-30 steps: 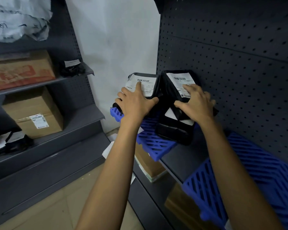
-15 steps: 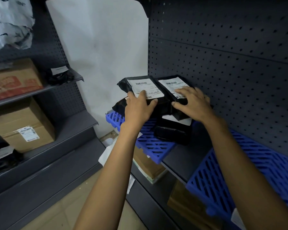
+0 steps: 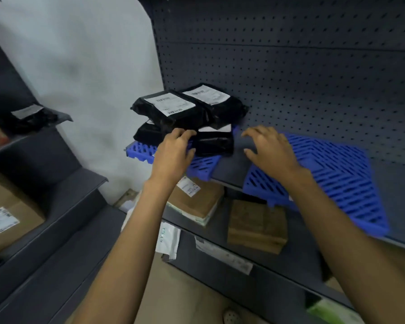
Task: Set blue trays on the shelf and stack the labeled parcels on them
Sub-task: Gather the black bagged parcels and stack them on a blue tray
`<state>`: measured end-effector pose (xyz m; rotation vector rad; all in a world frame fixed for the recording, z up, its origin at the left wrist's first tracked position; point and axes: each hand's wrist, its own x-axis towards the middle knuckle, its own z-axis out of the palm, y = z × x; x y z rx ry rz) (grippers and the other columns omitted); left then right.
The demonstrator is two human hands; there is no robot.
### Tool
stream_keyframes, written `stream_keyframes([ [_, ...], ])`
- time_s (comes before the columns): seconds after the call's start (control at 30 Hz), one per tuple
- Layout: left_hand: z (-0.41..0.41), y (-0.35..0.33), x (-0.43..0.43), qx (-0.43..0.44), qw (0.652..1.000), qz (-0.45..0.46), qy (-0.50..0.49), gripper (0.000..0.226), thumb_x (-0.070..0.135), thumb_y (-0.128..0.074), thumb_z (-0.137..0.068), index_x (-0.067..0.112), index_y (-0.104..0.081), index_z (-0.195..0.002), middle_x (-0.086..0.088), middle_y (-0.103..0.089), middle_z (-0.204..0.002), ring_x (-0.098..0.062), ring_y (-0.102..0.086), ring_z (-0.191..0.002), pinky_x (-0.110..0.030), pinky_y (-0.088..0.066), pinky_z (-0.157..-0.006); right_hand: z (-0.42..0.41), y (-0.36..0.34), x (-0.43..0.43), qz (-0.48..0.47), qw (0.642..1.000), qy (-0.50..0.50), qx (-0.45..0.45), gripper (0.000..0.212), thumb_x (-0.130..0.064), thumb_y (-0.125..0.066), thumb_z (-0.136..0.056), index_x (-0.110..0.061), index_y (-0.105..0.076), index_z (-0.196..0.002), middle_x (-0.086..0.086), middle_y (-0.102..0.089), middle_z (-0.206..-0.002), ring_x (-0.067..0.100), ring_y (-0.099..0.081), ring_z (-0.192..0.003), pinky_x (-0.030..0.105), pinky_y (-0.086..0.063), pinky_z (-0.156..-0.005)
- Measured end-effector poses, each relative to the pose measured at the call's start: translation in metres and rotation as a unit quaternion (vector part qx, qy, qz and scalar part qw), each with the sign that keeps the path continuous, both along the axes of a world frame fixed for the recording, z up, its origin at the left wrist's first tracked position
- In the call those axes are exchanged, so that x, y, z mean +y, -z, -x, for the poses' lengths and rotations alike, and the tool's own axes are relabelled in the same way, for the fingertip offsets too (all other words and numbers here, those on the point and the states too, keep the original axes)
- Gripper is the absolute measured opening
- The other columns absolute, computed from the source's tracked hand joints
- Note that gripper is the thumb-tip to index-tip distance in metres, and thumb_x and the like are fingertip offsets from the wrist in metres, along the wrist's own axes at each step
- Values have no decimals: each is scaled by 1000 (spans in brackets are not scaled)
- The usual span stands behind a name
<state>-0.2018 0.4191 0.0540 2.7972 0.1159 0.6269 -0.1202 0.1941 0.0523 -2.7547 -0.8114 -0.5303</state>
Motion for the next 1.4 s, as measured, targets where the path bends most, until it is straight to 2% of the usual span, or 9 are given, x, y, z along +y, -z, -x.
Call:
stream_keyframes([
  [0.23, 25, 18, -90, 19, 992, -17, 120, 39, 22, -60, -94, 18, -56, -133, -10, -58, -126, -35, -55, -113, -48, -51, -81, 88, 20, -99, 20, 993, 116, 20, 28, -31, -57, -96, -18, -52, -120, 8, -56, -120, 33, -51, -113, 46, -43, -90],
  [0.37, 31, 22, -159, 23, 979, -4, 201, 37, 23, -59, -95, 19, -58, -131, -8, -61, -124, -32, -56, -115, -46, -51, -86, 134, 17, -167, 22, 980, 196, 32, 31, -28, -61, -91, -17, -54, -118, 9, -58, -116, 34, -53, -110, 44, -43, -86],
  [0.6, 54, 19, -306, 26, 944, -60, 322, 38, 25, -59, -94, 22, -56, -132, -5, -61, -125, -29, -56, -116, -44, -48, -87, 218, 14, -304, 6, 953, 303, 32, 34, -27, -61, -92, -17, -49, -123, 8, -59, -116, 34, -54, -105, 41, -43, -79],
  [0.77, 97, 18, -431, 30, 911, -68, 406, 37, 26, -59, -93, 22, -56, -130, -5, -61, -124, -30, -55, -117, -43, -48, -88, 299, 15, -410, -11, 922, 385, 45, 38, -29, -62, -91, -16, -47, -124, 7, -59, -118, 34, -55, -109, 41, -46, -77],
  [0.93, 157, 20, -561, 27, 879, -74, 471, 33, 28, -59, -95, 23, -57, -128, -3, -62, -123, -28, -57, -114, -41, -50, -82, 379, 15, -521, -21, 900, 433, 48, 38, -29, -60, -92, -16, -46, -124, 7, -57, -119, 33, -53, -110, 42, -49, -72],
  [1.13, 220, 27, -696, 31, 845, -66, 530, 34, 31, -58, -94, 26, -56, -128, 0, -62, -123, -26, -56, -115, -42, -51, -84, 464, 24, -636, 6, 869, 492, 56, 28, -26, -60, -91, -16, -53, -116, 9, -55, -114, 34, -53, -107, 37, -38, -64],
  [1.27, 246, 38, -768, 33, 822, -81, 563, 32, 29, -59, -94, 26, -57, -126, 0, -63, -119, -25, -58, -111, -40, -49, -80, 499, 31, -696, -9, 848, 525, 71, 28, -23, -61, -86, -20, -58, -114, 5, -55, -114, 30, -52, -107, 34, -38, -64],
  [1.4, 253, 53, -830, 40, 805, -86, 585, 32, 29, -61, -94, 25, -58, -125, -1, -64, -116, -24, -59, -107, -36, -46, -74, 511, 44, -747, -11, 837, 541, 78, 29, -25, -60, -91, -20, -57, -118, 5, -55, -114, 30, -53, -110, 37, -41, -66],
])
